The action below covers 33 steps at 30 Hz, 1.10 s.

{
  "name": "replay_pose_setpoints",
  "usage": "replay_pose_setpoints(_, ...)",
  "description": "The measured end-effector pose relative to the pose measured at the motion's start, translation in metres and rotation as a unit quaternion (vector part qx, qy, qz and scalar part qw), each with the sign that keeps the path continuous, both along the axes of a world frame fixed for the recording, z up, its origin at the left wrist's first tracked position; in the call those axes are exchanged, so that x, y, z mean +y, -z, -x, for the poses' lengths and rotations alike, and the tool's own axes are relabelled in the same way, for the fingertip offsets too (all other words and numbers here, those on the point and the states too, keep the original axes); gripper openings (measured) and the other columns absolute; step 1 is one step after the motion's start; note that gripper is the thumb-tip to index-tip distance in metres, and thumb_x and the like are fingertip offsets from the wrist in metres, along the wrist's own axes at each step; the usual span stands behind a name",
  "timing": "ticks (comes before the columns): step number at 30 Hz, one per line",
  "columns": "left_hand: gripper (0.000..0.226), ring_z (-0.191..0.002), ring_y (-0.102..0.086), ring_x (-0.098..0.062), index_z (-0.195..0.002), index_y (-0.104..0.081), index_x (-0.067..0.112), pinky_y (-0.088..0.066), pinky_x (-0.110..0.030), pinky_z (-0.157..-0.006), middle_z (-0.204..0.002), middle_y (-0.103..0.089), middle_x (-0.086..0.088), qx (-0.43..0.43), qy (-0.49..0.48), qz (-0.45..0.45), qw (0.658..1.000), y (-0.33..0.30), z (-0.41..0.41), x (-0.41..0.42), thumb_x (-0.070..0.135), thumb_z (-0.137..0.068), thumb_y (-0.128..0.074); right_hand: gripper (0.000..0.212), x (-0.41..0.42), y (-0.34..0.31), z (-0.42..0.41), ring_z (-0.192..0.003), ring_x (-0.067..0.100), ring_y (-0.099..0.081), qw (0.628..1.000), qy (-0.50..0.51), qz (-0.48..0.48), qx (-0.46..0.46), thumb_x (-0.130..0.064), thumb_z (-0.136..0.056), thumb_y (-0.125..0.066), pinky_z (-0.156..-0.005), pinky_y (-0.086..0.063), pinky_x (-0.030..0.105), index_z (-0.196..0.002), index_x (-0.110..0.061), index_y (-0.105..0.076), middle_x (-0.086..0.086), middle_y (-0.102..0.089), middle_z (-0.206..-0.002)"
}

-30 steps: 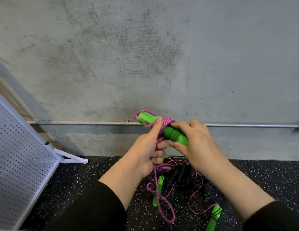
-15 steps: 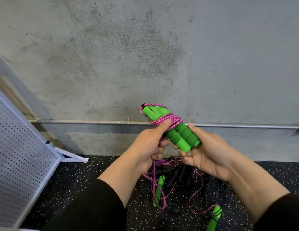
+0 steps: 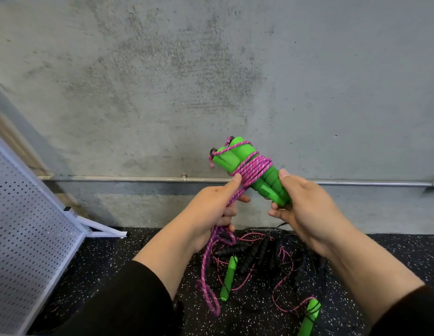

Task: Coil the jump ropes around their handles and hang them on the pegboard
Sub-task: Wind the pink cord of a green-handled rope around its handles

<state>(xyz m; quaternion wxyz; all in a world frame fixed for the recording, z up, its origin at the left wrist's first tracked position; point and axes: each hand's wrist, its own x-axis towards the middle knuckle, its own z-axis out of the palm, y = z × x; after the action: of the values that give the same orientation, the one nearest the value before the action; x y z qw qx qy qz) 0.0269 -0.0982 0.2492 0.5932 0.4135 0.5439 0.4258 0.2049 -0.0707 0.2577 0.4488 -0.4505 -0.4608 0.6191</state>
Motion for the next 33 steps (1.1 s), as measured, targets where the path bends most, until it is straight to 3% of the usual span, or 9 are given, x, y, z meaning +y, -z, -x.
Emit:
replay_pose_setpoints(3, 0.067, -0.042, -0.021, -0.009, -0.109, -0.069, 0.005, -0.044, -0.027, -0.051, -0.057, -0.036, 0.005, -0.045, -0.012, 0.016, 0.999, -0.002, -0.002, 0.0, 0.067, -0.094, -0.05, 0.027, -0.001, 0.001, 0.0, -0.076, 0.014, -0.053, 0.998, -0.034, -0.016, -0.046, -0.03, -0.103, -0.054, -0.071, -0.055, 0.034, -0.123, -0.016, -0.065, 0.01, -0.061, -0.105)
replay_pose_setpoints(7, 0.048, -0.043, -0.021, -0.009, -0.076, -0.06, 0.022, -0.041, -0.028, -0.052, -0.056, -0.04, 0.005, -0.031, -0.013, 0.015, 0.999, -0.003, -0.005, -0.002, 0.067, -0.093, -0.053, 0.056, -0.001, -0.001, -0.005, -0.074, 0.013, -0.063, 0.991, -0.102, 0.0, -0.09, -0.016, -0.091, -0.072, -0.076, -0.061, 0.041, -0.142, -0.022, -0.051, 0.01, -0.064, -0.096)
replay_pose_setpoints(10, 0.046, -0.046, -0.022, -0.011, -0.083, -0.063, 0.021, -0.041, -0.028, -0.053, -0.059, -0.041, 0.003, -0.012, 0.016, 0.001, 1.0, -0.002, -0.007, -0.003, 0.065, -0.094, -0.054, 0.049, -0.006, -0.009, -0.007, -0.055, 0.008, -0.059, 0.983, -0.162, 0.036, -0.077, -0.005, -0.091, -0.069, -0.048, -0.047, 0.019, -0.136, -0.019, -0.054, 0.012, -0.058, -0.088)
replay_pose_setpoints(13, 0.046, -0.046, -0.024, -0.012, -0.085, -0.065, 0.021, -0.041, -0.029, -0.053, -0.06, -0.041, 0.002, -0.018, 0.039, -0.005, 0.999, -0.003, -0.01, -0.004, 0.064, -0.095, -0.052, 0.037, -0.007, -0.008, -0.009, -0.066, 0.008, -0.063, 0.977, -0.197, 0.047, -0.066, -0.003, -0.091, -0.068, -0.056, -0.05, 0.02, -0.125, -0.015, -0.062, 0.006, -0.065, -0.09)
replay_pose_setpoints(17, 0.047, -0.048, -0.036, -0.015, -0.098, -0.063, 0.012, -0.047, -0.032, -0.057, -0.062, -0.047, 0.0, -0.036, 0.054, -0.007, 0.998, 0.0, -0.012, -0.003, 0.057, -0.099, -0.051, 0.043, -0.005, -0.003, -0.008, -0.072, 0.007, -0.065, 0.98, -0.158, 0.0, -0.12, 0.0, -0.086, -0.072, -0.06, -0.052, 0.023, -0.123, -0.018, -0.059, 0.003, -0.07, -0.094)
replay_pose_setpoints(20, 0.033, -0.054, -0.054, -0.02, -0.105, -0.063, 0.006, -0.046, -0.036, -0.064, -0.065, -0.054, -0.004, -0.05, 0.057, 0.005, 0.997, 0.002, -0.01, -0.002, 0.036, -0.106, -0.05, 0.051, -0.002, -0.003, -0.007, -0.07, 0.003, -0.064, 0.979, -0.091, -0.049, -0.176, -0.005, -0.081, -0.078, -0.059, -0.051, 0.017, -0.123, -0.02, -0.055, 0.009, -0.072, -0.104)
replay_pose_setpoints(24, 0.022, -0.057, -0.057, -0.019, -0.105, -0.07, 0.003, -0.046, -0.028, -0.049, -0.079, -0.065, -0.01, -0.011, 0.053, 0.0, 0.999, 0.002, -0.004, -0.002, 0.007, -0.103, -0.048, 0.06, 0.007, -0.003, -0.013, -0.064, 0.0, -0.062, 0.98, -0.042, -0.065, -0.186, -0.014, -0.076, -0.085, -0.054, -0.045, 0.017, -0.126, -0.024, -0.053, 0.002, -0.073, -0.097)
replay_pose_setpoints(28, 0.019, -0.053, -0.053, -0.016, -0.113, -0.067, -0.004, -0.042, -0.023, -0.044, -0.087, -0.072, -0.014, 0.002, 0.041, -0.021, 0.999, 0.004, -0.003, -0.003, 0.006, -0.102, -0.054, 0.063, 0.006, -0.003, -0.016, -0.074, 0.009, -0.065, 0.986, -0.08, -0.039, -0.14, -0.022, -0.07, -0.091, -0.063, -0.05, 0.026, -0.125, -0.022, -0.062, -0.004, -0.075, -0.093)
replay_pose_setpoints(33, 0.018, -0.055, -0.045, -0.012, -0.11, -0.073, 0.003, -0.038, -0.023, -0.044, -0.082, -0.07, -0.009, 0.03, 0.038, -0.034, 0.998, 0.006, -0.006, -0.002, 0.011, -0.1, -0.06, 0.051, 0.002, -0.004, -0.011, -0.059, 0.005, -0.055, 0.993, -0.071, 0.003, -0.099, -0.05, -0.075, -0.075, -0.052, -0.044, 0.024, -0.111, -0.015, -0.065, -0.011, -0.064, -0.068)
